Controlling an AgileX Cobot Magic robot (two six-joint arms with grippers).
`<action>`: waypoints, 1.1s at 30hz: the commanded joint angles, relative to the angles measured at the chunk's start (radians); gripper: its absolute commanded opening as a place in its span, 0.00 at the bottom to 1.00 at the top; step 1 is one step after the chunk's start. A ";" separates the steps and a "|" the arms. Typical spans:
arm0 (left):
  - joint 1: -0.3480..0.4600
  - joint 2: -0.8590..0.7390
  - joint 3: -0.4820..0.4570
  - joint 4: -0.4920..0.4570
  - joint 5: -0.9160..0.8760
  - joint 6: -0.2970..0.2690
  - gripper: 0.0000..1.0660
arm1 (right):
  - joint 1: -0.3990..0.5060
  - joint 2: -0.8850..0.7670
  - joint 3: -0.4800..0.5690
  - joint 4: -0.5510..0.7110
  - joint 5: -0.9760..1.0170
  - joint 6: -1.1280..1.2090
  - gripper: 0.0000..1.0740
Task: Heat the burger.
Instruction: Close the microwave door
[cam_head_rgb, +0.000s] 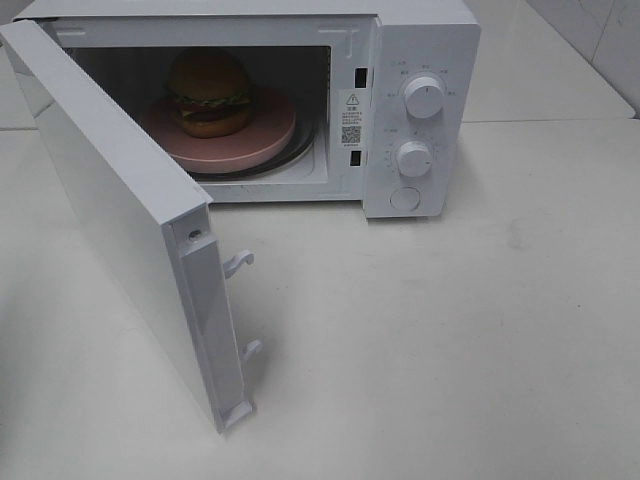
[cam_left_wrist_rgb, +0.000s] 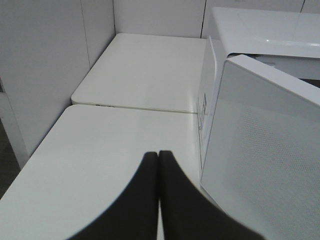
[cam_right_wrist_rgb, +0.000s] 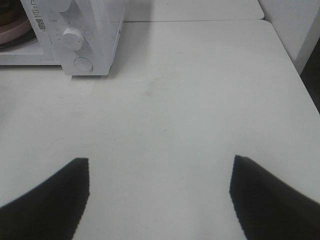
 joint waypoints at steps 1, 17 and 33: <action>0.003 0.042 0.021 0.002 -0.124 0.000 0.00 | -0.007 -0.028 0.002 0.002 0.000 0.005 0.70; 0.003 0.322 0.073 0.230 -0.512 -0.142 0.00 | -0.007 -0.028 0.002 0.002 0.000 0.005 0.70; -0.100 0.575 0.065 0.393 -0.729 -0.236 0.00 | -0.007 -0.028 0.002 0.002 0.000 0.005 0.70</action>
